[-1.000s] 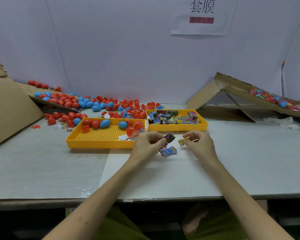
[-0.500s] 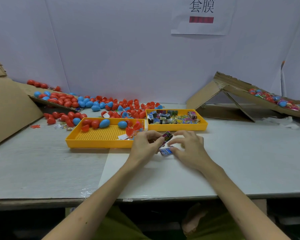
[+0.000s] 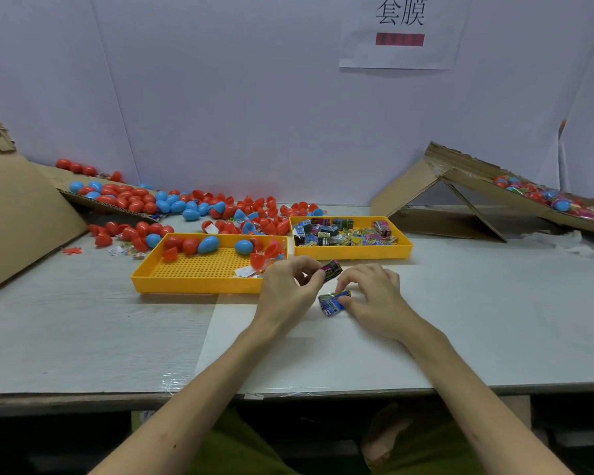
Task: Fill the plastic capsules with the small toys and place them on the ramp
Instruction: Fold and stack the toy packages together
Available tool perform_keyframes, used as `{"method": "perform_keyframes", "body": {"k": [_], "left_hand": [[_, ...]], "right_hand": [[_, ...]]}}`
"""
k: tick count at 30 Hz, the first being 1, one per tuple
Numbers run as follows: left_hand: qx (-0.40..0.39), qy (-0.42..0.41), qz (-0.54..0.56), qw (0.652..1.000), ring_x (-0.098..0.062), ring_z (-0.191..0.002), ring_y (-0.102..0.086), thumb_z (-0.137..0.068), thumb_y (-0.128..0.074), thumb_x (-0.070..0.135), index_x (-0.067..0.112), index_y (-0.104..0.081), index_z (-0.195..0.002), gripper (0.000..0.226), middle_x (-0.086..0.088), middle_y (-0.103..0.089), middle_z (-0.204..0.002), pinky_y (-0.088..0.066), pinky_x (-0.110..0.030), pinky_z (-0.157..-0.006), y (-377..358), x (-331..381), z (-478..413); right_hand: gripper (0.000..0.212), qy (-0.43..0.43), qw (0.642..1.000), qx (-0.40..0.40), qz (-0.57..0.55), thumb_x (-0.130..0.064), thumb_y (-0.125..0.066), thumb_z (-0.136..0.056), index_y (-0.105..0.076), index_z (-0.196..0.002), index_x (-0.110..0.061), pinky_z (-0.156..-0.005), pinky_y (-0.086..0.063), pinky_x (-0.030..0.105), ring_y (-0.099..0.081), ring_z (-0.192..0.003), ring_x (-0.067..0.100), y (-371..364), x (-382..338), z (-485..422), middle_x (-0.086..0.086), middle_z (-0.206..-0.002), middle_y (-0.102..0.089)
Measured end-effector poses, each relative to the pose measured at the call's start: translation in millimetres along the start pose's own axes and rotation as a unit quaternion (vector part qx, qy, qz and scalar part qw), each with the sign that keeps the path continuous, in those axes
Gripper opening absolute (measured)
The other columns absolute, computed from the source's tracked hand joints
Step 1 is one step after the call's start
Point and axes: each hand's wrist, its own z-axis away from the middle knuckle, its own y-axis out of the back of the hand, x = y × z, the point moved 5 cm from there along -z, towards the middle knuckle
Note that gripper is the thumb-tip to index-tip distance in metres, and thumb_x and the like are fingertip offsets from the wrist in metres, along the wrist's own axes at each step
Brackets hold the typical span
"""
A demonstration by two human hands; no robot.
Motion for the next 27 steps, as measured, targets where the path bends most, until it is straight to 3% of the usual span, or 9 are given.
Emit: {"method": "perform_keyframes", "body": {"k": [4,7,10,11,13,16,22,24,27], "left_hand": [[0.008,-0.036,-0.02,0.999,0.003,-0.083,-0.059,-0.088,-0.072,0.011,0.013,-0.074,-0.083,0.005,0.013,-0.062,-0.087,-0.043,-0.009,-0.067,0.1,-1.1,-0.3],[-0.064,-0.058,-0.033,0.996,-0.009,-0.106,-0.058,-0.086,-0.072,0.009,0.014,-0.076,-0.081,0.008,0.004,-0.064,-0.11,-0.048,-0.022,-0.081,-9.2,-2.1,1.7],[-0.12,-0.084,-0.081,0.986,-0.006,-0.109,-0.052,-0.084,-0.072,0.008,0.012,-0.077,-0.08,0.008,-0.002,-0.064,-0.121,-0.034,-0.005,-0.09,-17.8,-3.4,5.4],[-0.134,-0.089,-0.091,0.983,-0.006,-0.106,-0.053,-0.084,-0.072,0.007,0.011,-0.078,-0.082,0.007,-0.004,-0.065,-0.12,-0.034,-0.002,-0.088,-19.8,-3.8,6.4],[-0.151,-0.091,-0.09,0.98,-0.013,-0.1,-0.06,-0.085,-0.071,0.006,0.007,-0.078,-0.087,0.008,-0.006,-0.067,-0.113,-0.045,-0.009,-0.084,-22.2,-4.5,7.1],[-0.153,-0.101,-0.085,0.979,-0.016,-0.089,-0.063,-0.083,-0.07,0.003,0.005,-0.078,-0.089,0.01,-0.006,-0.068,-0.099,-0.049,-0.014,-0.076,-22.5,-4.0,6.9],[-0.152,-0.111,-0.107,0.976,-0.018,-0.079,-0.061,-0.085,-0.069,0.005,0.007,-0.078,-0.092,0.012,-0.005,-0.067,-0.09,-0.049,-0.027,-0.071,-23.3,-4.8,6.9],[-0.151,-0.114,-0.108,0.976,-0.018,-0.079,-0.06,-0.085,-0.069,0.005,0.008,-0.078,-0.092,0.012,-0.006,-0.067,-0.089,-0.049,-0.028,-0.07,-23.2,-4.7,7.1],[-0.148,-0.113,-0.106,0.977,-0.018,-0.077,-0.061,-0.086,-0.07,0.005,0.007,-0.078,-0.09,0.01,-0.006,-0.068,-0.086,-0.05,-0.032,-0.07,-23.3,-5.7,6.4]], "right_hand": [[0.022,0.017,0.999,0.025,-0.043,-0.015,-0.071,-0.086,-0.058,-0.085,-0.034,-0.087,-0.018,0.024,-0.05,-0.107,0.009,6.1,-4.3,2.9,-0.019,-0.091,-0.061],[0.024,0.012,0.993,0.076,-0.093,-0.005,-0.07,-0.08,-0.063,-0.082,-0.028,-0.089,-0.03,0.033,-0.057,-0.092,0.014,15.5,-5.7,5.1,-0.019,-0.078,-0.061],[0.029,0.009,0.978,0.075,-0.196,0.004,-0.07,-0.077,-0.067,-0.075,-0.024,-0.075,-0.043,0.026,-0.062,-0.078,0.013,18.8,-5.3,6.6,-0.013,-0.073,-0.067],[0.03,0.008,0.975,0.063,-0.215,0.004,-0.072,-0.077,-0.067,-0.074,-0.025,-0.069,-0.044,0.023,-0.062,-0.074,0.014,17.8,-5.9,6.6,-0.011,-0.073,-0.067],[0.03,0.004,0.973,0.039,-0.228,0.002,-0.075,-0.077,-0.068,-0.072,-0.027,-0.063,-0.047,0.023,-0.065,-0.073,0.021,14.8,-6.3,6.0,-0.008,-0.074,-0.069],[0.029,0.004,0.967,0.018,-0.253,0.002,-0.077,-0.077,-0.069,-0.074,-0.026,-0.068,-0.054,0.037,-0.068,-0.077,0.03,13.2,-4.9,5.6,-0.004,-0.077,-0.07],[0.021,-0.006,0.957,-0.009,-0.289,0.002,-0.07,-0.084,-0.069,-0.087,-0.019,-0.075,-0.057,0.047,-0.067,-0.081,0.036,12.6,-1.8,5.2,0.009,-0.087,-0.071],[0.014,-0.011,0.955,-0.003,-0.298,-0.006,-0.071,-0.083,-0.067,-0.087,-0.019,-0.073,-0.057,0.046,-0.067,-0.081,0.035,13.9,-0.9,5.6,0.006,-0.087,-0.07],[0.016,0.007,0.962,-0.001,-0.272,-0.008,-0.079,-0.079,-0.068,-0.08,-0.02,-0.07,-0.056,0.036,-0.07,-0.075,0.02,14.2,-3.8,6.9,-0.002,-0.079,-0.072]]}}
